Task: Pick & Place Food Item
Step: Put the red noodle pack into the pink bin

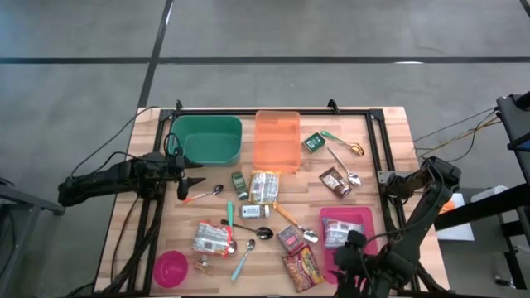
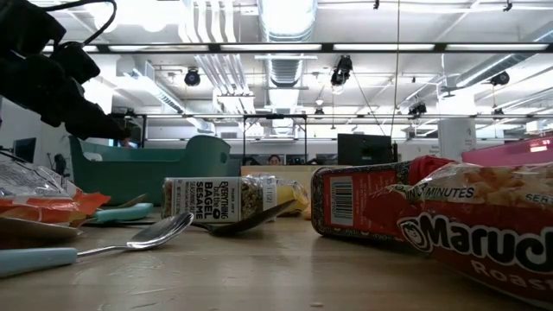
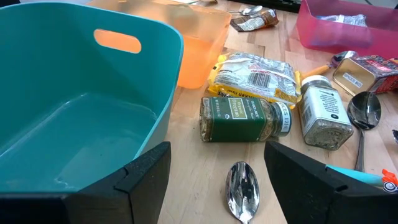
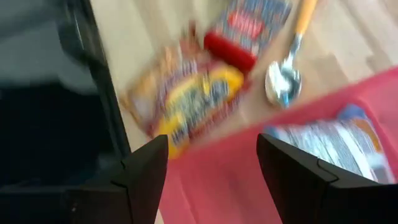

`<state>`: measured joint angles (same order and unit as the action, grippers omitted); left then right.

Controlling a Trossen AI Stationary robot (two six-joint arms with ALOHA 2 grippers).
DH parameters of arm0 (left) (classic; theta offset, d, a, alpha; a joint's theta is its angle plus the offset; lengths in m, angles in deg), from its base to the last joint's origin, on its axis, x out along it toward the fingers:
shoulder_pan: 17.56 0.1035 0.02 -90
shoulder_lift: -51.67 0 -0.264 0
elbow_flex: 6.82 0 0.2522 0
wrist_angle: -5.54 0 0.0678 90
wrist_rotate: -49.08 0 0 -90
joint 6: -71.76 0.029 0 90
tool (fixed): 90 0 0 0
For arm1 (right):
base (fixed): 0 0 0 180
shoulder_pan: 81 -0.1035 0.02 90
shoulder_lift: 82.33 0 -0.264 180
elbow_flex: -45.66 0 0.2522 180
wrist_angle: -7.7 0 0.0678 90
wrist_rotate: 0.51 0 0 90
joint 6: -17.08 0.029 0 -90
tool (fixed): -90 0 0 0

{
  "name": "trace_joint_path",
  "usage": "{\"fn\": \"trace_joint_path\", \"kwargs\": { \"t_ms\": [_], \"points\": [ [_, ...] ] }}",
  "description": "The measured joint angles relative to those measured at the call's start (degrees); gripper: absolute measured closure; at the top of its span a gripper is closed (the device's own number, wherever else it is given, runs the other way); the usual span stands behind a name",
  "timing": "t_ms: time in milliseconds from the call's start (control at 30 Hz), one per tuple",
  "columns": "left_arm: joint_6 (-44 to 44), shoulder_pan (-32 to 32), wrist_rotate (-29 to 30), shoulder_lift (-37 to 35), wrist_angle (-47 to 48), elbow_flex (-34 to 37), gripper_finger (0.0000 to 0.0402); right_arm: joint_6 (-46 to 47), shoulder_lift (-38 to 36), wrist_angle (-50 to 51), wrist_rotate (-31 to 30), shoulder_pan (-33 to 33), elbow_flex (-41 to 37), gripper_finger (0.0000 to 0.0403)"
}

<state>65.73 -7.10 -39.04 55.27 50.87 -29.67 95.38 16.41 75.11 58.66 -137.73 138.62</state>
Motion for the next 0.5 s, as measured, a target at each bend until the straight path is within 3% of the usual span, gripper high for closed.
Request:
{"fn": "trace_joint_path", "kwargs": {
  "t_ms": [167, 500],
  "points": [
    [0.0, 0.0, 0.0, 0.0, 0.0, 0.0, 0.0141, 8.5, 0.0, -3.2, -10.4, 0.9, 0.0, 0.0159],
    [0.0, 0.0, 0.0, 0.0, 0.0, 0.0, 0.0141, 5.7, 0.0, -9.0, -7.0, 6.5, 0.0, 0.0159]
  ]
}}
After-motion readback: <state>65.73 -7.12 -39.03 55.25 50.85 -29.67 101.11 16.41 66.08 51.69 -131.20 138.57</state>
